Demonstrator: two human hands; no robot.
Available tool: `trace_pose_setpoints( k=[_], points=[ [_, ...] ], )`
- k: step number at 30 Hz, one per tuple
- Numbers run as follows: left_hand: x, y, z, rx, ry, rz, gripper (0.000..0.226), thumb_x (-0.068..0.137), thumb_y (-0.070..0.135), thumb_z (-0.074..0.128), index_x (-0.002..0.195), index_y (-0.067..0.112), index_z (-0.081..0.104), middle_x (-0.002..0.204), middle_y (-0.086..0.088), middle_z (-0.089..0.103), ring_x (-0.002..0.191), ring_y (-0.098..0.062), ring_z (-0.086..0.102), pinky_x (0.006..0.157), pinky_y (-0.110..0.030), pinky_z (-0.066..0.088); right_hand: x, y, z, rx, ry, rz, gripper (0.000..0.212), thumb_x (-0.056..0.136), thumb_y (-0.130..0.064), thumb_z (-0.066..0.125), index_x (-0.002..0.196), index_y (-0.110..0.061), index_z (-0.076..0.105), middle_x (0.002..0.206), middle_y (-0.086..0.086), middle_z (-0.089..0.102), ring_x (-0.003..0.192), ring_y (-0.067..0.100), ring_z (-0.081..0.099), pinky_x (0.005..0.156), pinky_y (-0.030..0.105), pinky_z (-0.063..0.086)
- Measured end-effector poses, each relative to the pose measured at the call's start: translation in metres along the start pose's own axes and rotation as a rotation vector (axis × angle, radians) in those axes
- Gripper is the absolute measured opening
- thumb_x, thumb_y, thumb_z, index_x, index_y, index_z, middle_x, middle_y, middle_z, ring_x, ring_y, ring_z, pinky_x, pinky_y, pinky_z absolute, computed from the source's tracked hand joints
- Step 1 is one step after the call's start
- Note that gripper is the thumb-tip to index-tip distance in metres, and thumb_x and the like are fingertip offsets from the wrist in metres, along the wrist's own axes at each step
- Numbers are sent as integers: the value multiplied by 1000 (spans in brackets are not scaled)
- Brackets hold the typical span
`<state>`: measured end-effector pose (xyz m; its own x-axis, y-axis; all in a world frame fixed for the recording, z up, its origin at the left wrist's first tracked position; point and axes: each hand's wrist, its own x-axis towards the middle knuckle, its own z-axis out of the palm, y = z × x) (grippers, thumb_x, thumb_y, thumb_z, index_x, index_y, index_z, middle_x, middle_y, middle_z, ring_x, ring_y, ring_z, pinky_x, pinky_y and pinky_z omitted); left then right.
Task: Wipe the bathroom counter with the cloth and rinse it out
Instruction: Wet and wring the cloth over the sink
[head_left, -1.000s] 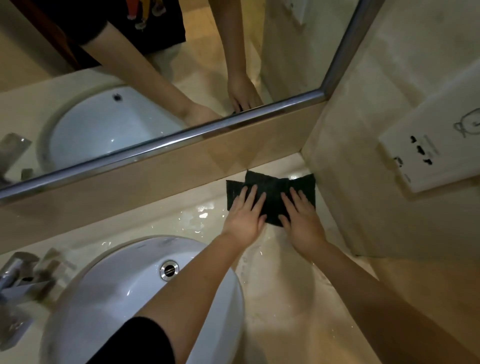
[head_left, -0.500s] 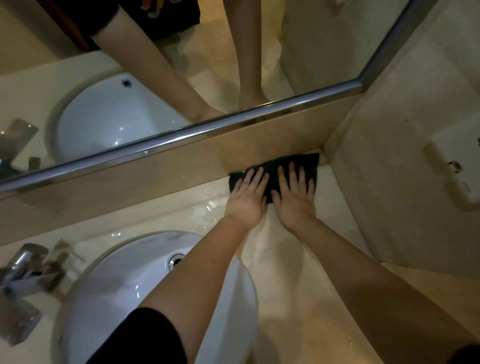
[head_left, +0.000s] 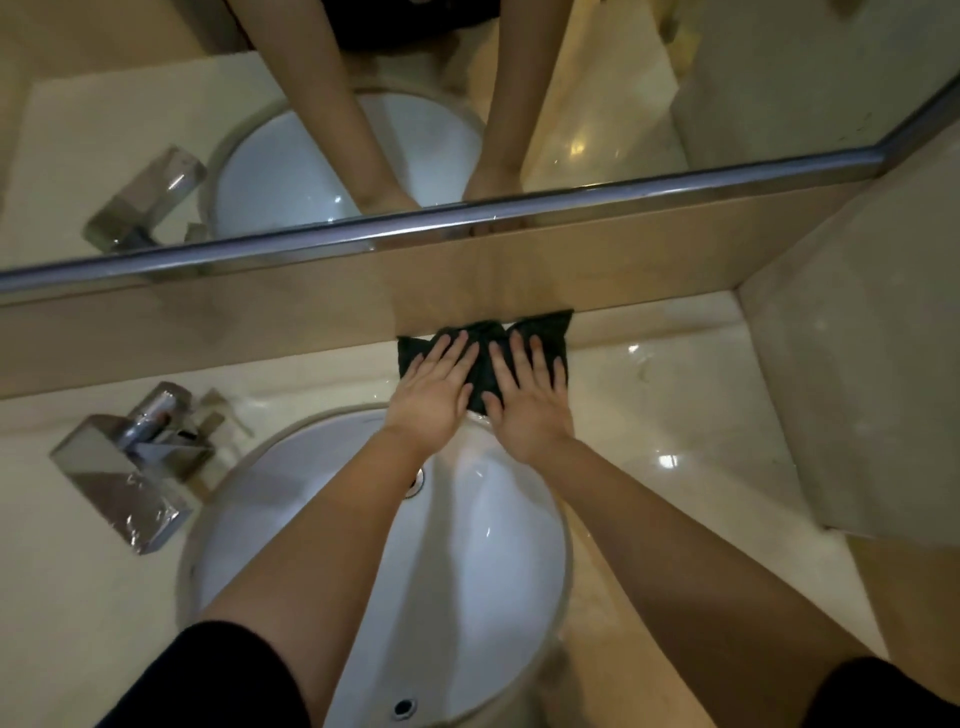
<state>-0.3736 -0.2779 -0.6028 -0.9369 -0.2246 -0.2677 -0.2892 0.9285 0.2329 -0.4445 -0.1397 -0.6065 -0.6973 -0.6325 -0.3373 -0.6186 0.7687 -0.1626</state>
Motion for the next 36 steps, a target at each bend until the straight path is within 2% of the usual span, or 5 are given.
trace_pose_setpoints(
  k=[8, 14, 22, 28, 36],
  points=[
    [-31, 25, 9, -57, -67, -9, 54, 104, 29, 26, 153, 21, 5, 161, 5, -3, 147, -14, -7, 118, -34, -3, -38, 12, 13, 23, -1, -30, 64, 100, -47, 22, 150, -28, -14, 158, -1, -21, 145, 20, -19, 117, 44, -11],
    [-54, 58, 24, -52, -151, 69, 54, 104, 30, 25, 153, 21, 4, 161, 6, -6, 147, -14, -10, 118, -34, -1, -87, 39, 27, -32, -7, -1, 65, 100, -49, 22, 149, -29, -15, 158, 0, -21, 145, 21, -19, 119, 44, -8],
    [-79, 112, 34, 20, -219, 279, 53, 104, 30, 23, 153, 20, 5, 161, 4, -4, 147, -16, -8, 119, -35, 1, -160, 65, 49, 37, 2, 206, 67, 86, -59, -6, 145, -33, -22, 155, -3, -26, 143, 21, -24, 118, 43, -11],
    [-118, 133, 54, 19, -250, 460, 52, 104, 29, 27, 153, 19, 11, 161, 2, 1, 148, -17, -5, 121, -36, 4, -218, 68, 72, 66, 26, 355, 70, 84, -60, -8, 146, -32, -21, 156, 0, -25, 143, 21, -24, 118, 45, -9],
    [-171, 142, 68, 39, -308, 542, 52, 104, 29, 25, 153, 22, 9, 161, 6, -1, 147, -13, -6, 120, -35, 1, -282, 41, 101, 109, 25, 488, 72, 82, -61, -11, 146, -31, -24, 154, -1, -30, 141, 21, -28, 117, 45, -10]
  ],
)
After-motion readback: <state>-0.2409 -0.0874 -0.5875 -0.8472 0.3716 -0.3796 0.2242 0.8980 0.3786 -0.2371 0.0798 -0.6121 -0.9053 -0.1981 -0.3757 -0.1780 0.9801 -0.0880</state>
